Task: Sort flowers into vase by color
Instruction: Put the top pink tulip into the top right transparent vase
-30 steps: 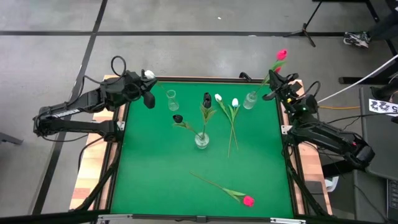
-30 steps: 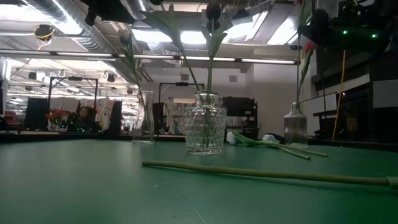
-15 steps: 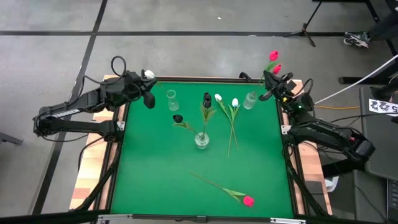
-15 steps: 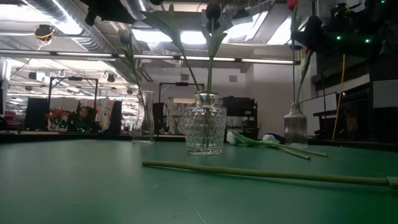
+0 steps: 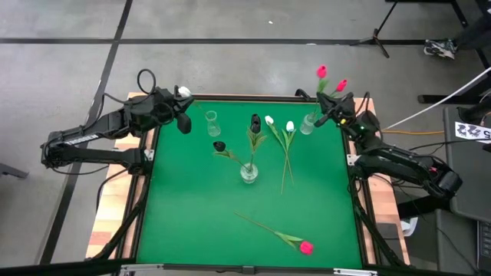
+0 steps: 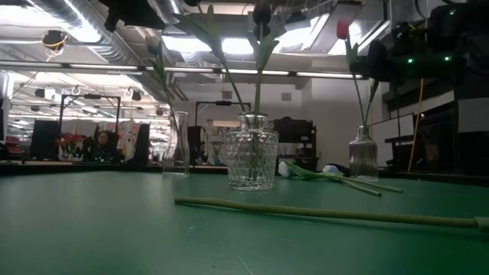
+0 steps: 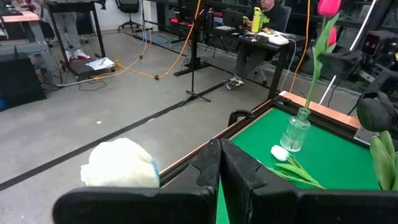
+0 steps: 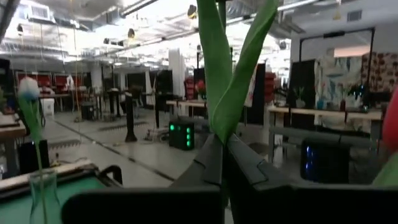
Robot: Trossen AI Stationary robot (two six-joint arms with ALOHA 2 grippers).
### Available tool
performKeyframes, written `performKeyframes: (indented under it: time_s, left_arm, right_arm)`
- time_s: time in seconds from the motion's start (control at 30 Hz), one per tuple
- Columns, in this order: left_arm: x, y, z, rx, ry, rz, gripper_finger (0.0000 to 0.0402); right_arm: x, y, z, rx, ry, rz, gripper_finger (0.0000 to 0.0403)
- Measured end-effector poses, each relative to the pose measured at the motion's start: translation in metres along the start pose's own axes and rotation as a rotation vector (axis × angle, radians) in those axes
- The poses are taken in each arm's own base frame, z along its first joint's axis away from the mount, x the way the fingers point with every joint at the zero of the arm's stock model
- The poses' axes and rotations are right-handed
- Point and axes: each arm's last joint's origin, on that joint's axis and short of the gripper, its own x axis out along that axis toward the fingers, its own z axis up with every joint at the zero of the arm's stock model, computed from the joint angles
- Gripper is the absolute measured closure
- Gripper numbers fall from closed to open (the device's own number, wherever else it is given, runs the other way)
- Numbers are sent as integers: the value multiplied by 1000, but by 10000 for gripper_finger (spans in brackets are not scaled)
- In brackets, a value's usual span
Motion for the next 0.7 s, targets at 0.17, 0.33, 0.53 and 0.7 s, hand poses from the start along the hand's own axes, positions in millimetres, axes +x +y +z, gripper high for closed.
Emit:
performKeyframes:
  time_s: [0.17, 0.33, 0.53, 0.7]
  left_arm:
    - [0, 0, 0, 1, 2, 0, 393]
    - [0, 0, 0, 2, 3, 1, 393]
    - [0, 0, 0, 2, 2, 6, 393]
    - [0, 0, 0, 3, 2, 7, 393]
  right_arm:
    - [-4, 0, -6, -4, 14, 0, 388]
    - [-14, 0, -19, -3, 7, 0, 386]
    - [-17, 0, -29, 0, 79, -28, 384]
    - [-18, 0, -36, 22, 157, -35, 370]
